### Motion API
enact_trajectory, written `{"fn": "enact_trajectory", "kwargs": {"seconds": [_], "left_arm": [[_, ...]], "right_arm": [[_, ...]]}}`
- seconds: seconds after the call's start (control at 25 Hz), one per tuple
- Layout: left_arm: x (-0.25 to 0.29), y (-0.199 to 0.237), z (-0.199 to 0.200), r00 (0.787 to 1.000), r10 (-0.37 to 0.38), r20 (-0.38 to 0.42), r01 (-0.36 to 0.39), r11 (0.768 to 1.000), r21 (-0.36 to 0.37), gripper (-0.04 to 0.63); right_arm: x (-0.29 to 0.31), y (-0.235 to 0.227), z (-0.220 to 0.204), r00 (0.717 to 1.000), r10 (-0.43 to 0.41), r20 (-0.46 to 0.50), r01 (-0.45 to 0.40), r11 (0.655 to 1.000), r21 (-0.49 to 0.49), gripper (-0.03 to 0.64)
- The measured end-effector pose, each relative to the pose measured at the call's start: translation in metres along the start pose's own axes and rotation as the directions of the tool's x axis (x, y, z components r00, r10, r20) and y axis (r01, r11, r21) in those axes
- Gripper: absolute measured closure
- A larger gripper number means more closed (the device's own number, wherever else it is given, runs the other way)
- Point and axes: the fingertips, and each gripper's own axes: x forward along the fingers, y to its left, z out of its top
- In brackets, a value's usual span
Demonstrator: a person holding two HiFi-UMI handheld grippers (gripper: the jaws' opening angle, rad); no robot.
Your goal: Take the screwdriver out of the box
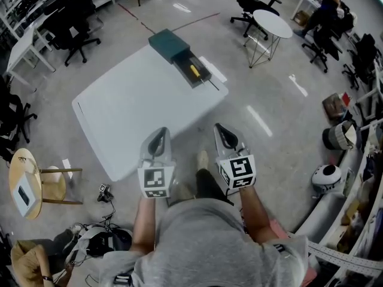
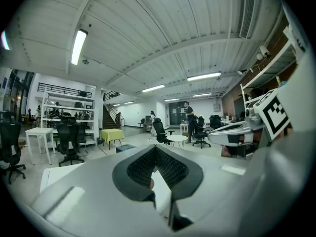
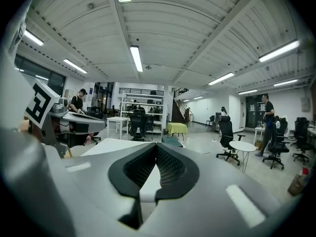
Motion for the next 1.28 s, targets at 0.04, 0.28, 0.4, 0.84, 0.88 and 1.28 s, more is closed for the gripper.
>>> {"fn": "enact_trajectory", "kwargs": {"seconds": [0.04, 0.28, 0.4, 0.84, 0.88, 1.28], "left_arm": [[0.005, 0.001, -0.001, 1.0, 0.003, -0.003, -0.003, 1.0, -0.001, 0.584], [0.045, 0.021, -0.004, 0.999, 0.032, -0.019, -0.032, 0.999, -0.004, 0.584], [0.071, 0.031, -0.003, 0.999, 0.047, -0.025, -0.047, 0.999, -0.011, 0.584], [0.166, 0.062, -0.006, 0.993, 0.099, -0.065, -0.102, 0.994, -0.044, 0.584], [0.174, 0.063, -0.007, 0.992, 0.101, -0.07, -0.105, 0.993, -0.046, 0.584], [0.24, 0.068, -0.038, 0.98, 0.112, -0.162, -0.123, 0.99, -0.063, 0.584]], "right_arm": [[0.006, -0.002, 0.0, 1.0, 0.005, -0.001, -0.005, 1.0, 0.001, 0.614], [0.052, -0.023, 0.001, 0.999, 0.033, -0.01, -0.033, 0.999, 0.003, 0.614], [0.079, -0.038, 0.005, 0.999, 0.047, -0.017, -0.047, 0.999, 0.005, 0.614], [0.175, -0.093, 0.01, 0.993, 0.102, -0.065, -0.101, 0.995, 0.01, 0.614], [0.183, -0.098, 0.007, 0.992, 0.106, -0.072, -0.106, 0.994, 0.013, 0.614], [0.248, -0.133, -0.029, 0.974, 0.166, -0.153, -0.16, 0.986, 0.05, 0.614]]}}
